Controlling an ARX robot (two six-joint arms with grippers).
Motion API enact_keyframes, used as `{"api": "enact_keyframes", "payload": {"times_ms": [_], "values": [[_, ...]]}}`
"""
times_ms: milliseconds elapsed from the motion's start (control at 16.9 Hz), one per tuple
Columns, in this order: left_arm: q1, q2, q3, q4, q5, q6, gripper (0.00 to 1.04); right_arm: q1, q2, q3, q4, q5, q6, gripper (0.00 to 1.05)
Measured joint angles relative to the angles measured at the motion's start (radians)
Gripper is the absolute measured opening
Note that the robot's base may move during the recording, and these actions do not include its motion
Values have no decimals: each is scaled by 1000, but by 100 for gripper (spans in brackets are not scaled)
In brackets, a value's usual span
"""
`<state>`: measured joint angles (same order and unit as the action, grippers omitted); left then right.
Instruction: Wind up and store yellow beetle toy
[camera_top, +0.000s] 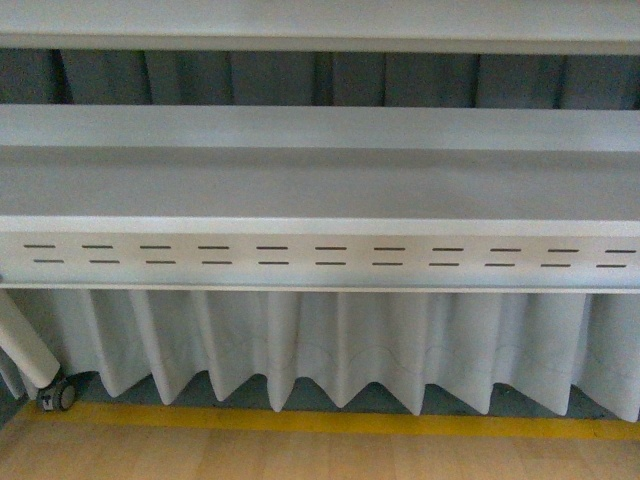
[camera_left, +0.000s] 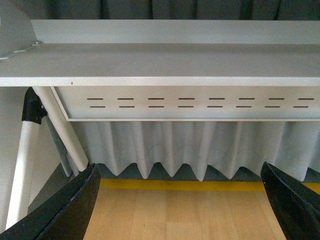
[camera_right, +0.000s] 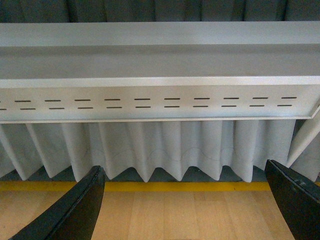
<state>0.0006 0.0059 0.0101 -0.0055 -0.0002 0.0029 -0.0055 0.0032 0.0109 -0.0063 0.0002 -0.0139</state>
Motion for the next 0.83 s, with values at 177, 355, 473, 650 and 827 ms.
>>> {"api": "enact_keyframes", "payload": {"times_ms": [177, 355, 473, 650, 827], "values": [[0, 0, 0, 2, 0, 0, 98, 0, 0, 0, 2, 0, 0, 98], [0, 0, 0, 2, 0, 0, 98, 0, 0, 0, 2, 0, 0, 98], [0, 0, 0, 2, 0, 0, 98, 0, 0, 0, 2, 0, 0, 98], [0, 0, 0, 2, 0, 0, 98, 0, 0, 0, 2, 0, 0, 98], [0, 0, 0, 2, 0, 0, 98, 0, 0, 0, 2, 0, 0, 98]]}}
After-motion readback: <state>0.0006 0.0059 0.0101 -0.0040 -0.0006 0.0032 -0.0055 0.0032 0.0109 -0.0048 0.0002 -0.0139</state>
